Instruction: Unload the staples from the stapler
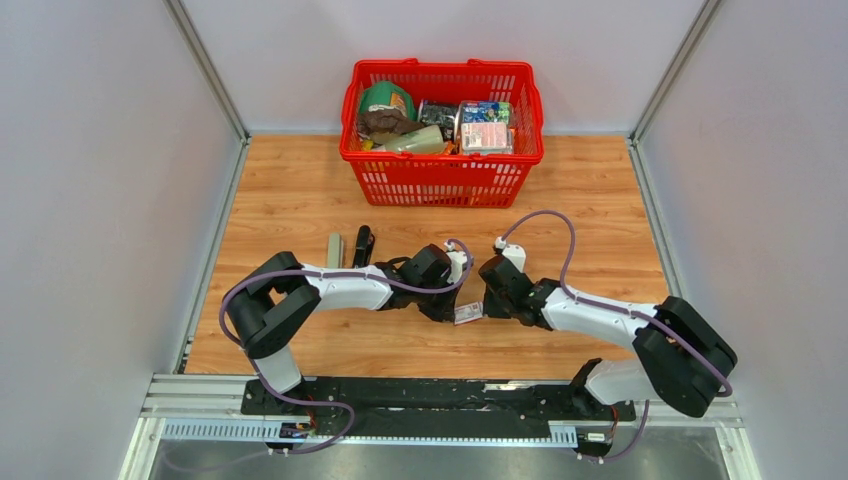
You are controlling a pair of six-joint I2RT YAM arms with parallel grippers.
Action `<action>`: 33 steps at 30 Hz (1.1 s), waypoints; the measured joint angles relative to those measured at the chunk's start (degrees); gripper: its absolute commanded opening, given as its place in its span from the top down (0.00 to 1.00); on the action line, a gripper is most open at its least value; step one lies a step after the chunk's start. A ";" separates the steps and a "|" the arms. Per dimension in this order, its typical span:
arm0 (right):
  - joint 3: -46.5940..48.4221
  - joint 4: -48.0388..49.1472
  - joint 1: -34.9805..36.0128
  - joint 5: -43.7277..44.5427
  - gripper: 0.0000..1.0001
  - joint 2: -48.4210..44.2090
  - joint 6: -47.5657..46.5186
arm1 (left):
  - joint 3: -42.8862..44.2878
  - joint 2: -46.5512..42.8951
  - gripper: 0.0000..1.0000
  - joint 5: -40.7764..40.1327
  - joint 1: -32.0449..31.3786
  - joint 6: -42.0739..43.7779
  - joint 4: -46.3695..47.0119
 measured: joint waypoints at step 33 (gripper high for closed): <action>1.70 -3.96 3.41 2.93 0.52 -3.34 -0.83 | 1.81 -1.44 0.68 -6.86 -0.44 2.23 -5.53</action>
